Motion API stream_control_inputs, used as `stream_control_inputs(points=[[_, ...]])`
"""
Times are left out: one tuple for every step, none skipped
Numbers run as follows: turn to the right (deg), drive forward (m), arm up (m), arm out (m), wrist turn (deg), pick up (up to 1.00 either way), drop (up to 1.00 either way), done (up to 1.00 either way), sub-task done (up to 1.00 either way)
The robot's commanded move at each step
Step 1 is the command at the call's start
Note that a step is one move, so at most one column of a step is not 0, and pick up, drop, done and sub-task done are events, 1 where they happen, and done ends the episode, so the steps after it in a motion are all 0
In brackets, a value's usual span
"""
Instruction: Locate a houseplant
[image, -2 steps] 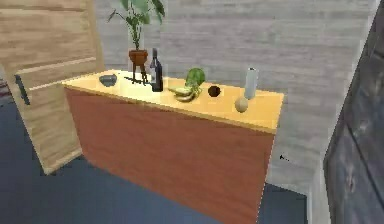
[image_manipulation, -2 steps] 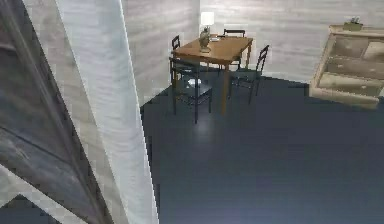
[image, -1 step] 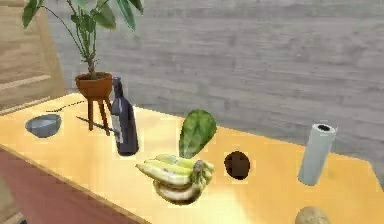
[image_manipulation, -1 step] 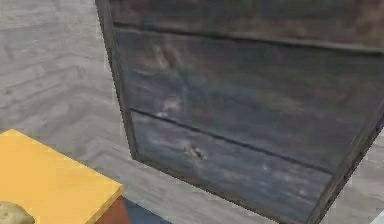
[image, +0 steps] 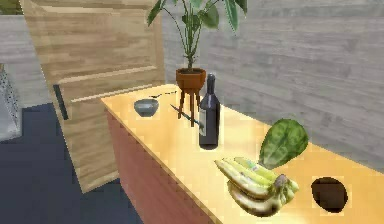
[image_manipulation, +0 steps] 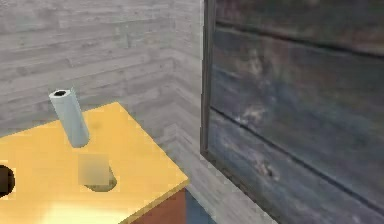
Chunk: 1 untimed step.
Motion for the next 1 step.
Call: stream_control_inputs(points=[[0.0, 0.00, 0.00, 0.00, 0.0, 0.00, 0.00, 1.00, 0.00]])
